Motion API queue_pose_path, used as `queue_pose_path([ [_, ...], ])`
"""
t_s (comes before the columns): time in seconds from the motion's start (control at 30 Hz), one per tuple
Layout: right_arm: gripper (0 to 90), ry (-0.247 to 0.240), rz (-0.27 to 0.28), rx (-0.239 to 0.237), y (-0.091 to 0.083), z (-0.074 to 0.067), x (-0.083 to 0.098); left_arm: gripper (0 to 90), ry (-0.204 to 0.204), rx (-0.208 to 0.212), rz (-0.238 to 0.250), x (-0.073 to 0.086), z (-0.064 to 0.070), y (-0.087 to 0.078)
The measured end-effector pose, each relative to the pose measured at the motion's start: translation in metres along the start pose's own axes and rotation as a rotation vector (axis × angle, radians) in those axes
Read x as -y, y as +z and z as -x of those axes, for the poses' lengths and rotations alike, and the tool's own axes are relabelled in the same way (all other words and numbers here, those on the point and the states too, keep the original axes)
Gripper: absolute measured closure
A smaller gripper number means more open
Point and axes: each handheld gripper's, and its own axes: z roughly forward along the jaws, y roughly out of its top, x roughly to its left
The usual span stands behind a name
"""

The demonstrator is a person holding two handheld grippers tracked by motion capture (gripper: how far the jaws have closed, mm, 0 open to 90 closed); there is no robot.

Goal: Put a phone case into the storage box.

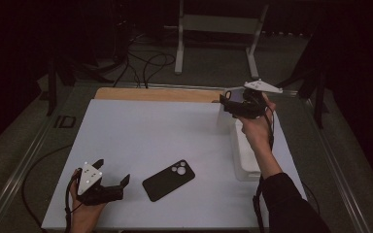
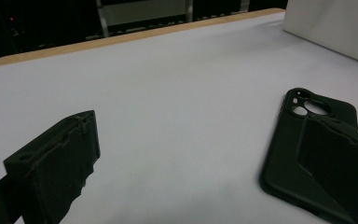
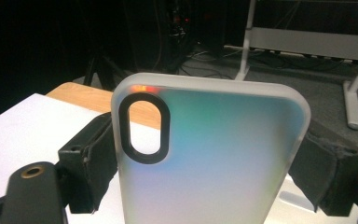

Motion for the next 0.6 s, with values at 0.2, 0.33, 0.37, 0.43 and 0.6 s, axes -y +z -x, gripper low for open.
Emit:
queue_pose_path([
  [0.2,16.3,0.019,0.0,0.027,0.003,0.007,-0.003,0.0,-0.003,-0.006,-0.01,0.0,0.0,0.001],
  [0.33,16.3,0.021,-0.001,0.039,0.004,0.009,-0.004,0.0,-0.006,-0.006,-0.007,0.0,-0.001,0.0],
  [0.37,16.3,0.021,-0.001,0.039,0.004,0.009,-0.004,0.0,-0.006,-0.006,-0.007,0.0,-0.001,0.0],
  [0.43,16.3,0.018,-0.005,0.059,0.006,0.012,-0.006,0.0,-0.005,-0.004,-0.008,0.0,0.0,0.001],
  [0.6,16.3,0.01,-0.008,0.093,0.011,0.017,-0.005,0.0,-0.003,-0.005,-0.008,0.0,0.0,0.001],
])
